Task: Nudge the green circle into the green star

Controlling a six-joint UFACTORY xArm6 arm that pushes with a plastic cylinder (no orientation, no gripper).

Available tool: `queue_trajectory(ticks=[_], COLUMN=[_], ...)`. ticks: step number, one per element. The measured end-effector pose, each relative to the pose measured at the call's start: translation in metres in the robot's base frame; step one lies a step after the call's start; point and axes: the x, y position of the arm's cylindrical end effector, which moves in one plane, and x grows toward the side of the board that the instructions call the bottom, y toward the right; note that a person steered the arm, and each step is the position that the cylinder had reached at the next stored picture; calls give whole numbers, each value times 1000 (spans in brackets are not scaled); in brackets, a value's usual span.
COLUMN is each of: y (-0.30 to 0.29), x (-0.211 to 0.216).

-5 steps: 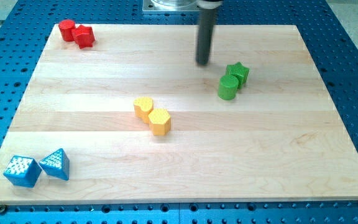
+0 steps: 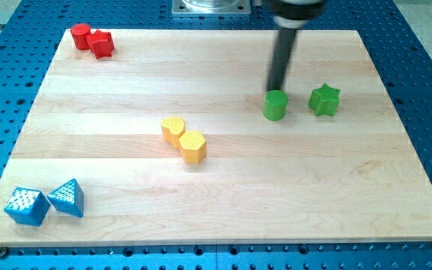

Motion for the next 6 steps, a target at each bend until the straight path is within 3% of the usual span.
queue_trajectory(ticks=[1,2,5,6], y=[-88,-87,53,1], x=[24,52,51,29])
